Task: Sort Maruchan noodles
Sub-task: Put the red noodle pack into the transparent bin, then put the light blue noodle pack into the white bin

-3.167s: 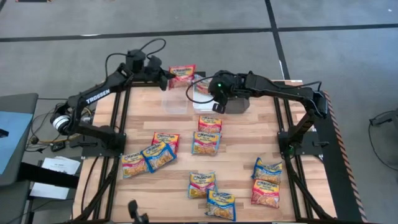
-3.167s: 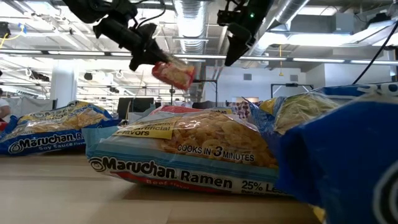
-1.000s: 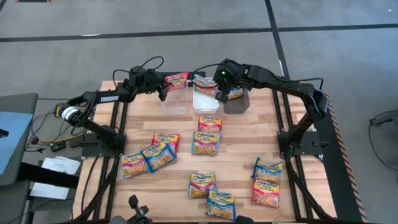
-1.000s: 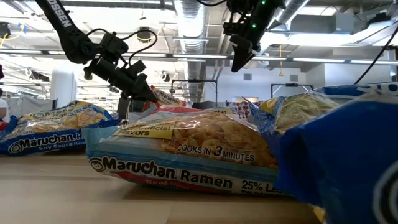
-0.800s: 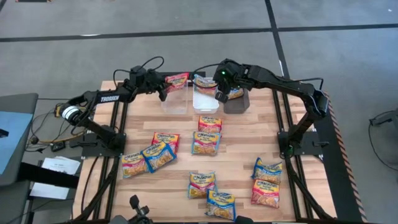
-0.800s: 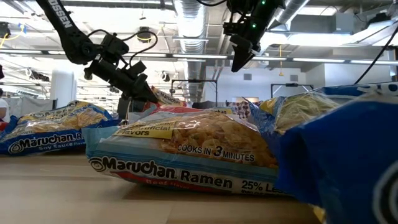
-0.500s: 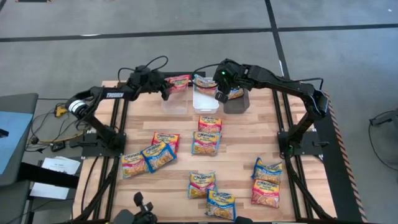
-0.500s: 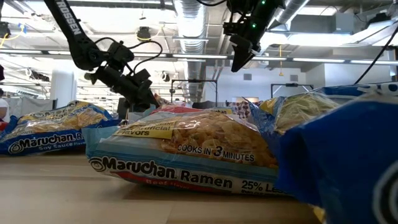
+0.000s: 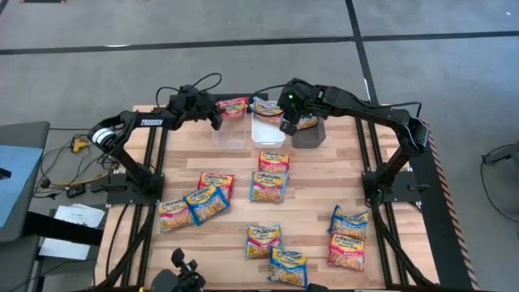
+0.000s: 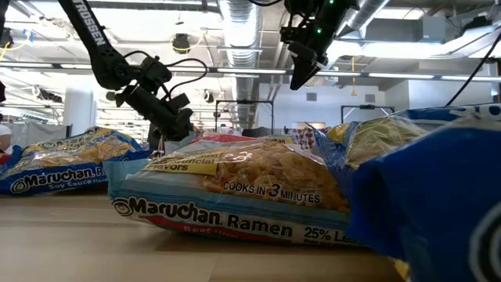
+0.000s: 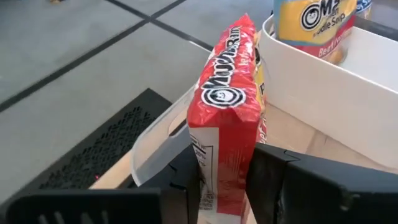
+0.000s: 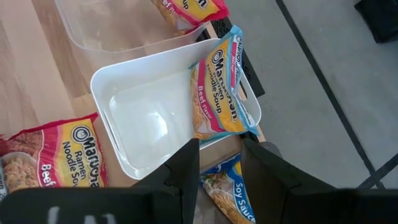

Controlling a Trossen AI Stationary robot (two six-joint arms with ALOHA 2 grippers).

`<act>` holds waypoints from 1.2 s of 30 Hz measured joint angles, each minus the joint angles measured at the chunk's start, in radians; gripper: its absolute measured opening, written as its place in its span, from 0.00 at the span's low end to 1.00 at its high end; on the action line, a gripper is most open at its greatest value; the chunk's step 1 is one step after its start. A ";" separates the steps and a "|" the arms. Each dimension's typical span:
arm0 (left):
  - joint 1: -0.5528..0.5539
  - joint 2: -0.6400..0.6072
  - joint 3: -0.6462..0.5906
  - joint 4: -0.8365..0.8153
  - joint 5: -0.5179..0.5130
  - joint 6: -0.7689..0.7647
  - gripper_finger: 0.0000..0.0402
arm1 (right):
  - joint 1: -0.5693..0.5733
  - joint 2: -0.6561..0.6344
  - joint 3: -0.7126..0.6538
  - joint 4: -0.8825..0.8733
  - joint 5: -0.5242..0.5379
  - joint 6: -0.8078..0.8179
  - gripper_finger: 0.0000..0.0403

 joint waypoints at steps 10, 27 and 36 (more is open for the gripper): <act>0.001 0.000 0.000 -0.001 0.010 -0.118 0.37 | 0.000 0.000 0.000 0.000 0.000 0.000 0.34; 0.026 -0.173 0.000 -0.002 -0.087 -0.209 0.48 | 0.000 0.000 0.000 -0.030 0.000 0.024 0.34; 0.023 -0.406 0.000 -0.004 0.052 -0.451 0.48 | 0.001 0.000 0.000 -0.033 -0.089 0.053 0.35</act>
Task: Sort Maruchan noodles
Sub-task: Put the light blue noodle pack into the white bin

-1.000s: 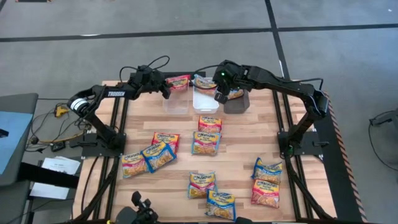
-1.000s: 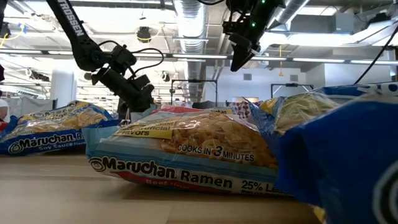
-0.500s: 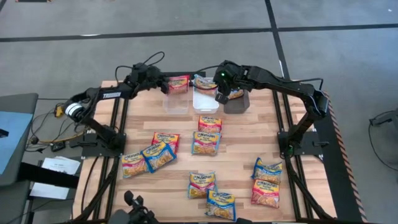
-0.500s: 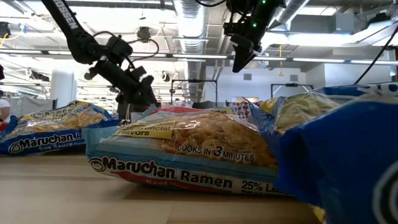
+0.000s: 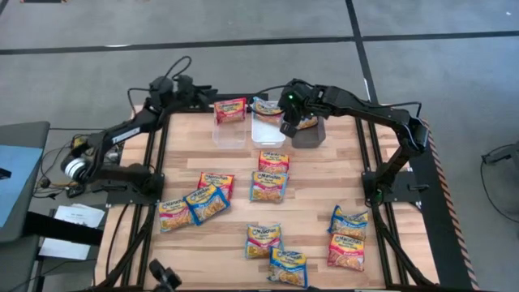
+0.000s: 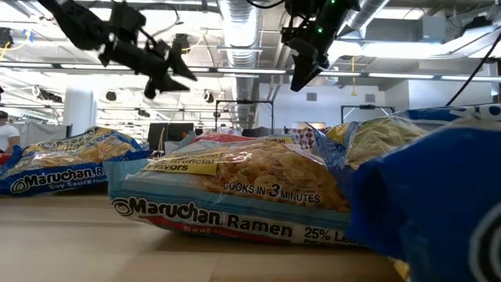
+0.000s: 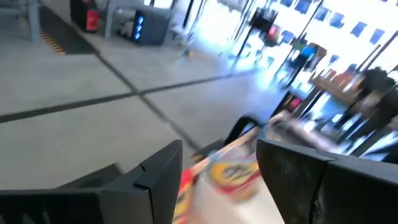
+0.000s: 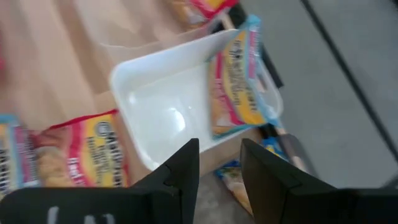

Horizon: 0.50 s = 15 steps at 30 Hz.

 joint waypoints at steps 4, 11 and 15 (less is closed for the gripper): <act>-0.025 -0.071 0.000 -0.003 0.003 -0.100 0.48 | 0.001 0.000 0.000 -0.011 -0.075 0.008 0.39; -0.102 -0.109 0.000 -0.033 0.137 -0.232 0.48 | 0.001 0.000 0.000 -0.033 -0.275 0.029 0.52; -0.160 -0.109 0.000 -0.040 0.249 -0.266 0.48 | 0.019 0.000 0.000 -0.059 -0.392 0.085 0.56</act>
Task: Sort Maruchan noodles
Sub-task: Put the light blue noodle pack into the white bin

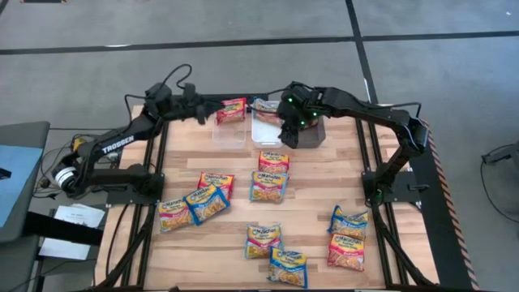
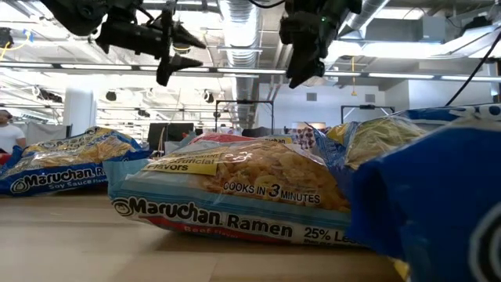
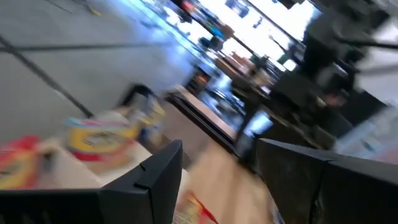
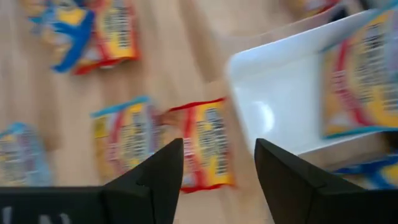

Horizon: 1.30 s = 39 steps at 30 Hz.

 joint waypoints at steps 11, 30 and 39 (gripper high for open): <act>-0.138 -0.001 0.000 -0.003 0.210 -0.091 0.48 | 0.156 0.001 0.000 -0.054 -0.051 0.145 0.56; -0.372 -0.162 0.000 -0.002 0.292 -0.113 0.48 | 0.403 0.002 -0.220 0.104 0.103 0.437 0.56; -0.434 -0.185 0.000 -0.061 0.286 -0.097 0.48 | 0.404 0.002 -0.221 0.223 0.181 0.284 0.56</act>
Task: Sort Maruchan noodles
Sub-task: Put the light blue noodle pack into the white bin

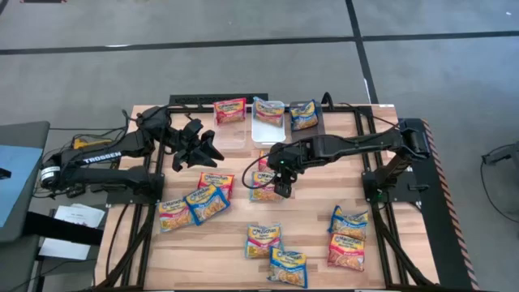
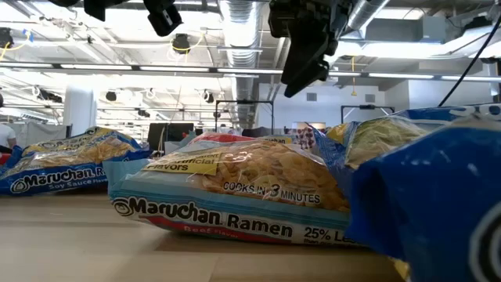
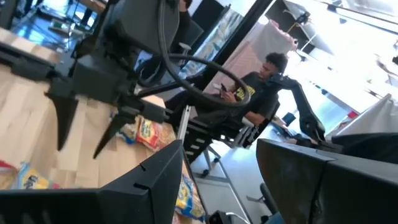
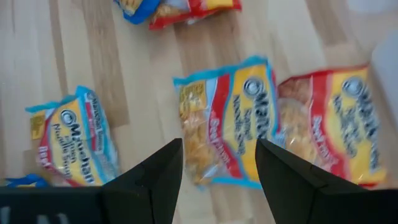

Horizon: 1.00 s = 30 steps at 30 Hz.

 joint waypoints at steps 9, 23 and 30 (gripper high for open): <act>-0.008 0.000 0.000 -0.085 -0.053 0.058 0.48 | -0.050 0.000 0.000 0.041 0.050 -0.111 0.56; -0.006 0.005 0.000 -0.108 -0.175 0.135 0.48 | -0.097 0.134 0.003 0.126 0.023 -0.163 0.56; 0.000 0.016 0.000 -0.130 -0.185 0.144 0.48 | -0.103 0.198 0.000 0.098 0.002 -0.187 0.56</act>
